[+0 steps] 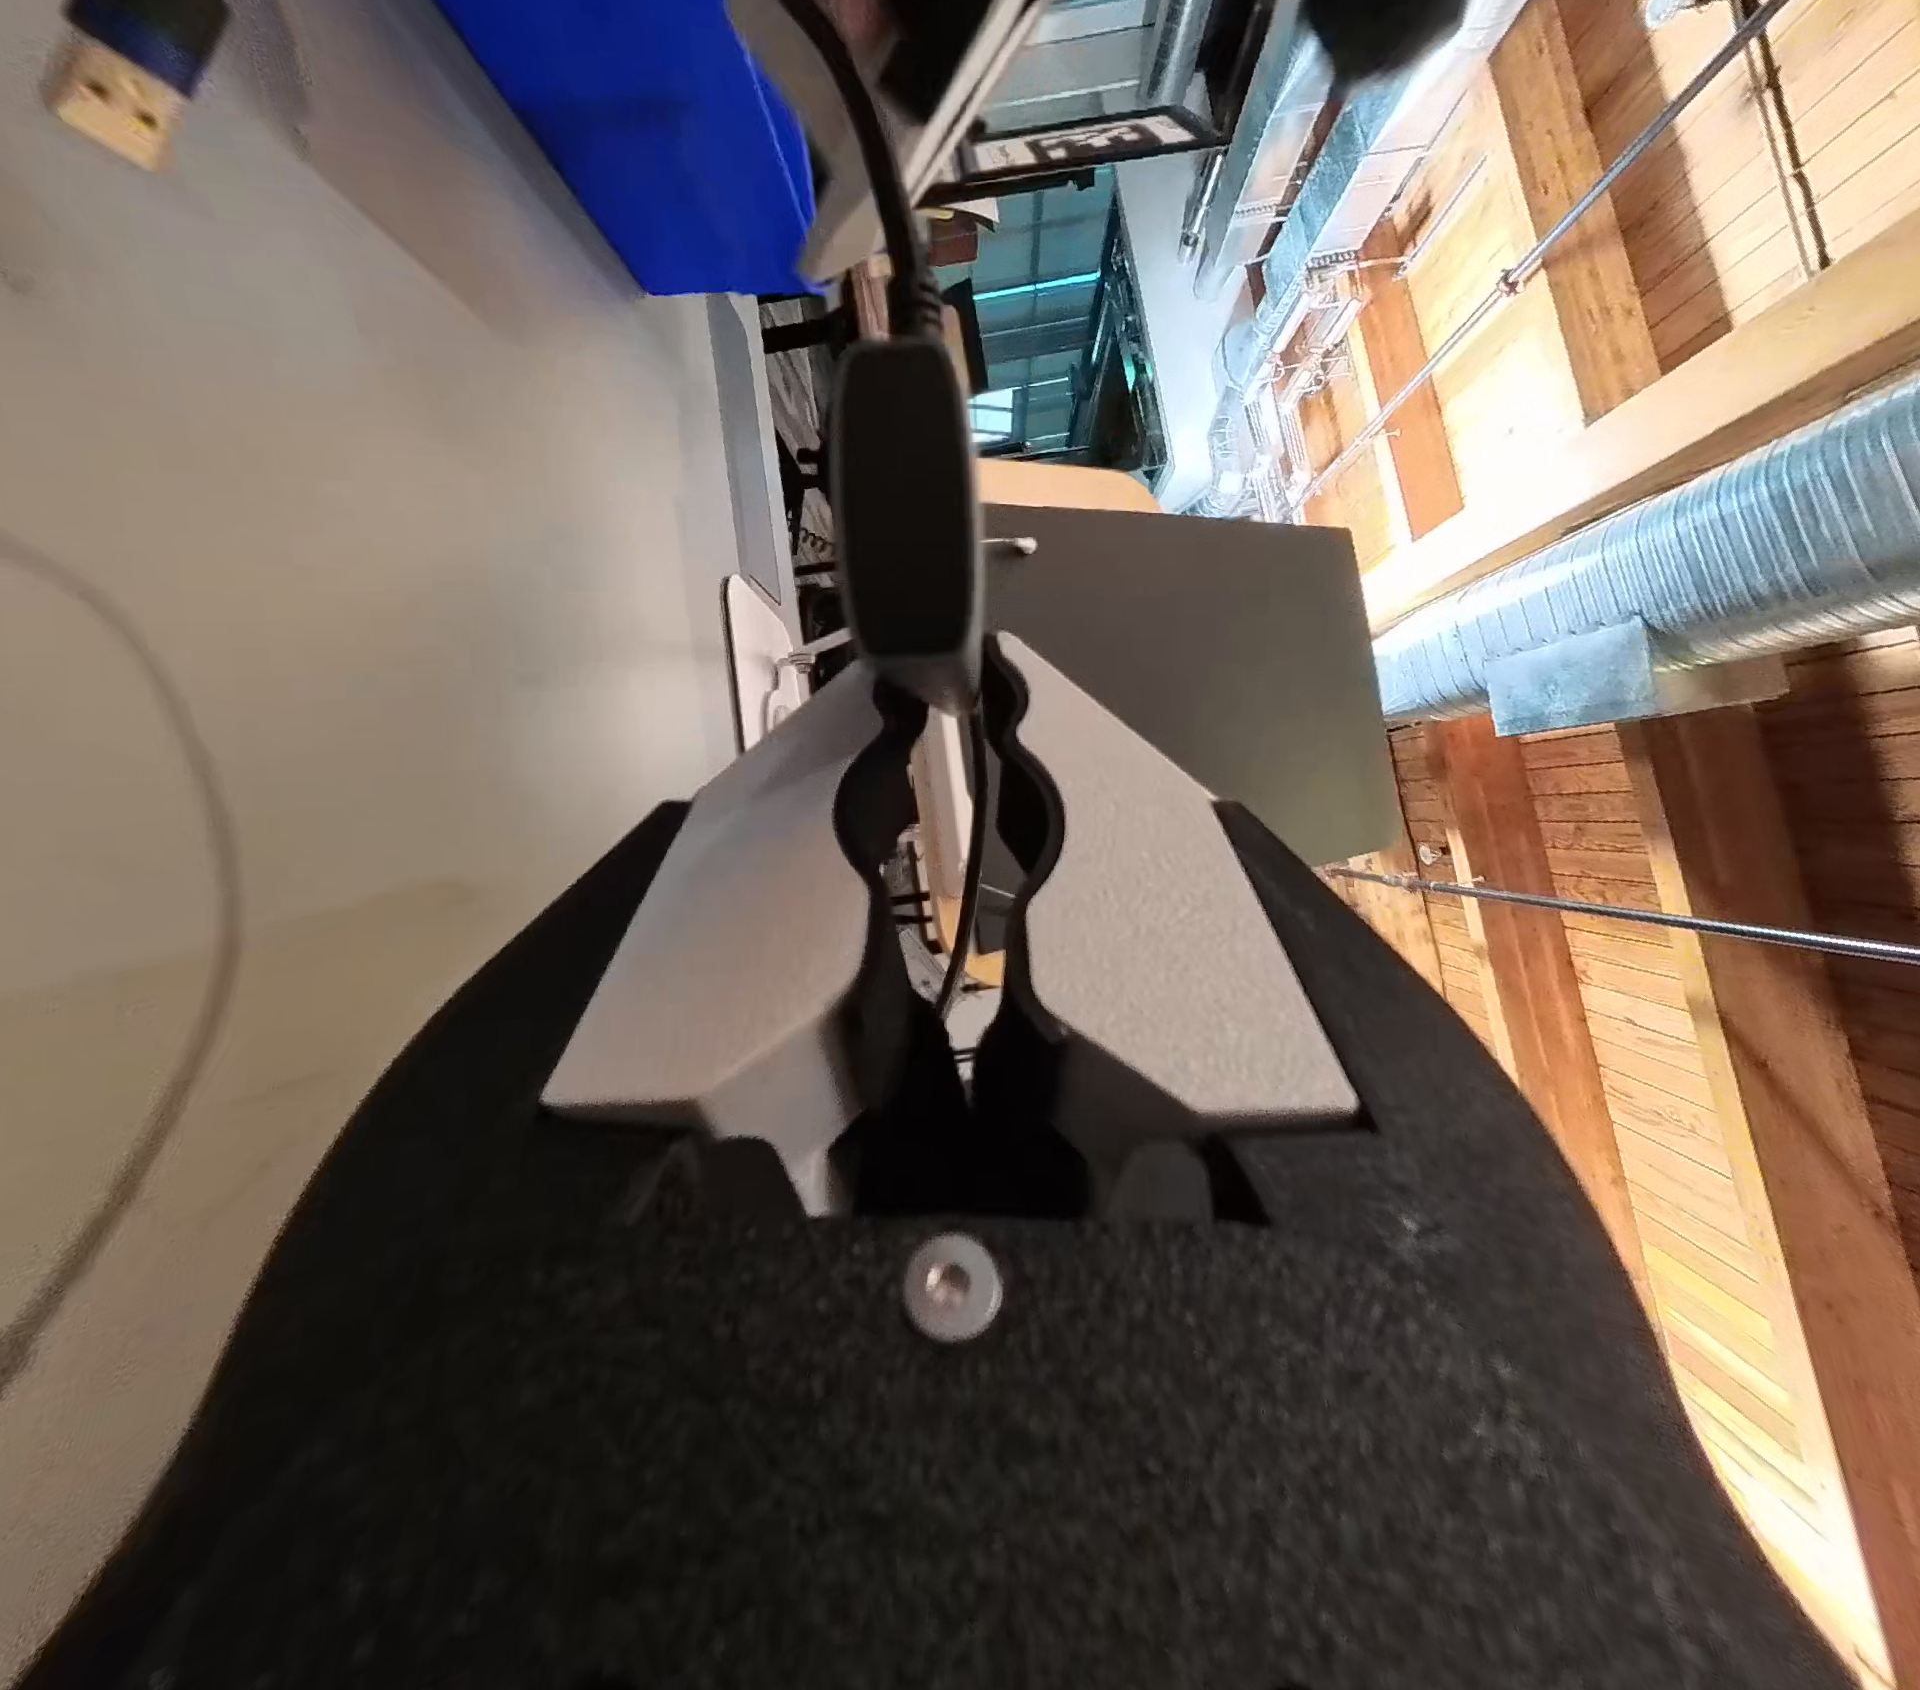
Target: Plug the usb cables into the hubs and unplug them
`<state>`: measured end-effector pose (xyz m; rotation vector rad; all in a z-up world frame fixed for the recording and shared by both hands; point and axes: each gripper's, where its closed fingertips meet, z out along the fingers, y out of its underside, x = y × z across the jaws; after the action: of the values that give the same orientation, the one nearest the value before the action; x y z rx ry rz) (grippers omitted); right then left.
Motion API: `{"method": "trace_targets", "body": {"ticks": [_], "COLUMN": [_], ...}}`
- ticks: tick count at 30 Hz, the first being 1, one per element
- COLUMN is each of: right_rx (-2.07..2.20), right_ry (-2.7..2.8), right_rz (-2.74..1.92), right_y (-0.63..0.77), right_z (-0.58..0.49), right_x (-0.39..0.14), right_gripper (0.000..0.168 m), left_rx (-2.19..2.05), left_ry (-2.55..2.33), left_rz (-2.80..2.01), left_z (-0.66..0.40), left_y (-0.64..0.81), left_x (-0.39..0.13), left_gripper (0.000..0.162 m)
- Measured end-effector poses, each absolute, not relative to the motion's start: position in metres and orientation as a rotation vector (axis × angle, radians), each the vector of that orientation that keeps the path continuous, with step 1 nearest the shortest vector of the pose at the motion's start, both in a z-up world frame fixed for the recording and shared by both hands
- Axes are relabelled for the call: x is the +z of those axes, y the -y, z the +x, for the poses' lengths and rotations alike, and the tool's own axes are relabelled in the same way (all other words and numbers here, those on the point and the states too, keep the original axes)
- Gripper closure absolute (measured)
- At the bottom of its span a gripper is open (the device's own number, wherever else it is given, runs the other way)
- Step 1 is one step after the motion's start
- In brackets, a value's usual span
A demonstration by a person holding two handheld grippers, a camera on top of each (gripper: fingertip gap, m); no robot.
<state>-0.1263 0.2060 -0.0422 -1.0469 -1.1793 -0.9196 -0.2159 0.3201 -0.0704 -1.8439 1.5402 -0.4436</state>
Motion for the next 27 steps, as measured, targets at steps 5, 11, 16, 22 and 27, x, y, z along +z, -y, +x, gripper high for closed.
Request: {"method": "trace_targets", "body": {"ticks": [5, 11, 16, 22, 27], "right_rx": [-0.870, -0.922, -1.047, -0.918, -0.597], "right_ry": [1.046, 0.570, 0.553, 0.806, 0.902], "right_rz": [-1.106, -1.114, -1.074, -1.128, -1.113], "right_y": [-0.196, -0.169, -0.144, -0.173, -0.191], "right_z": [-0.099, -0.028, 0.003, -0.038, -0.082], "right_x": [-0.028, 0.055, 0.105, 0.057, 0.022], "right_gripper": [0.160, 0.160, 0.161, 0.161, 0.161], "left_rx": [-0.378, -0.200, -0.218, -0.489, -0.986], "left_ry": [-1.808, -1.881, -1.801, -1.623, -1.507], "left_rz": [-1.979, -1.921, -1.927, -1.934, -1.732], "left_z": [-0.191, -0.171, -0.175, -0.163, -0.166], "left_y": [-0.320, -0.349, -0.362, -0.352, -0.297], "left_x": [-0.156, -0.194, -0.192, -0.164, -0.084], "left_gripper": [0.151, 0.151, 0.151, 0.134, 0.126]}}
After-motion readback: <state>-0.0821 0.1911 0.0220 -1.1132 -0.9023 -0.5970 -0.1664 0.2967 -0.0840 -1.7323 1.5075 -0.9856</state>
